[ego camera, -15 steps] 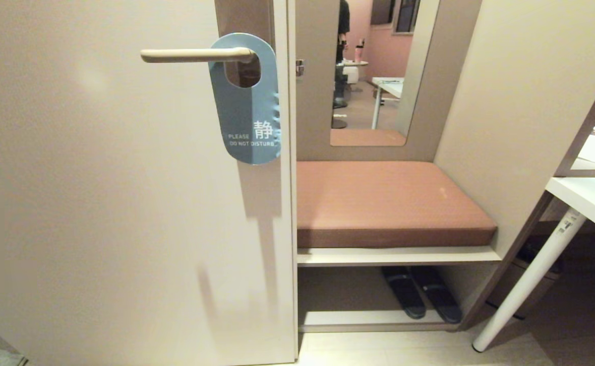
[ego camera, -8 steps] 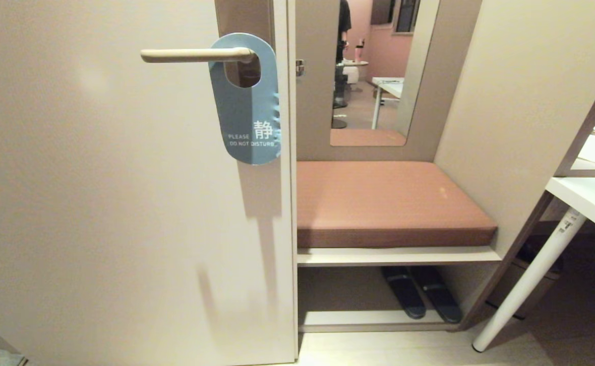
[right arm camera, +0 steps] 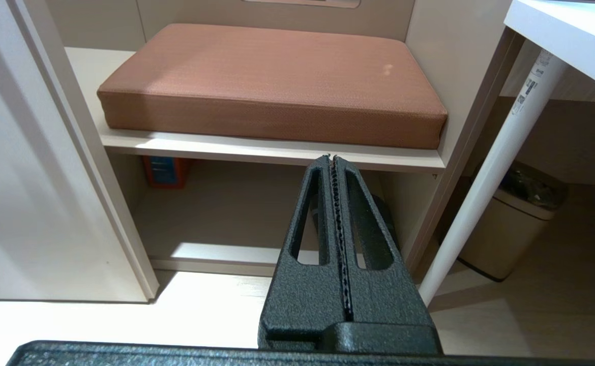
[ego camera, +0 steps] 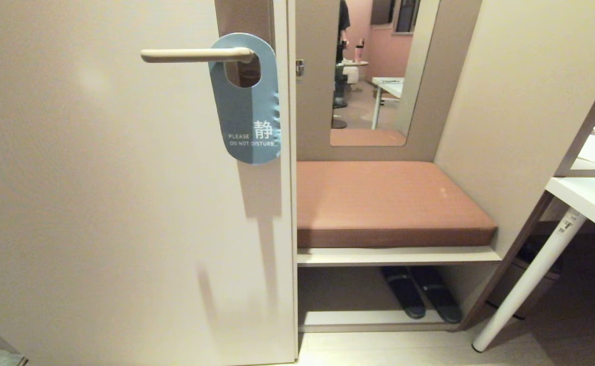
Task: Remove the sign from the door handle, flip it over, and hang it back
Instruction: Take down the sign
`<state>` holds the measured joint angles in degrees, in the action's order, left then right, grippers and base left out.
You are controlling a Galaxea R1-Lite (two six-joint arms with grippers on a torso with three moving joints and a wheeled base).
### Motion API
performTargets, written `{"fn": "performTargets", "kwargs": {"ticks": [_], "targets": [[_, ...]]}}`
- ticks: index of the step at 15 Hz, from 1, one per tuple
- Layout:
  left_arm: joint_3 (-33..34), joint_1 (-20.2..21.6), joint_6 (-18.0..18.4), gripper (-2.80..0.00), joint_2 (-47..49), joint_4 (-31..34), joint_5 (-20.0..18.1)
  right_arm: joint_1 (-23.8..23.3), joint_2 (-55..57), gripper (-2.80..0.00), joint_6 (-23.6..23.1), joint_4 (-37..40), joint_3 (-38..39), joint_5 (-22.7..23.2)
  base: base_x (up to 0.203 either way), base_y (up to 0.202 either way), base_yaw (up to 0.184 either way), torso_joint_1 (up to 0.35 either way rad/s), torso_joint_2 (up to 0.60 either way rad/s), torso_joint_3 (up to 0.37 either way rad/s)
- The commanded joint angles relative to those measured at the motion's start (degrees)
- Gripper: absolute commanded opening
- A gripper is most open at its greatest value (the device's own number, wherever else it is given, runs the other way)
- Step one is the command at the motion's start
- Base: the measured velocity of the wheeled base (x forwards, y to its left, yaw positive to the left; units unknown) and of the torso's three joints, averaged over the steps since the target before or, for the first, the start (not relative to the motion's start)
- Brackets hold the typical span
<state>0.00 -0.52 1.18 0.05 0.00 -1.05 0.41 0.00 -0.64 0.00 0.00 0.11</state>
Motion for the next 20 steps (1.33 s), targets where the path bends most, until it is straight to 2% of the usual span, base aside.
{"fn": "performTargets", "kwargs": {"ticks": [1, 14, 20], "targets": [[0.00, 0.00, 0.12, -2.80, 0.04, 0.00, -0.01, 0.02, 0.08, -2.80, -0.01, 0.00, 0.00, 0.06, 0.000, 0.000, 0.000, 0.000, 0.00, 0.000], [0.00, 0.00, -0.04, -2.80, 0.04, 0.00, -0.01, 0.02, 0.09, -2.80, -0.16, 0.00, 0.00, 0.15, 0.000, 0.000, 0.000, 0.000, 0.00, 0.000], [0.00, 0.00, -0.13, -2.80, 0.04, -0.09, -0.01, 0.02, 0.02, -2.80, -0.07, 0.00, 0.00, 0.15, 0.000, 0.137, -0.001, 0.002, 0.00, 0.003]]}}
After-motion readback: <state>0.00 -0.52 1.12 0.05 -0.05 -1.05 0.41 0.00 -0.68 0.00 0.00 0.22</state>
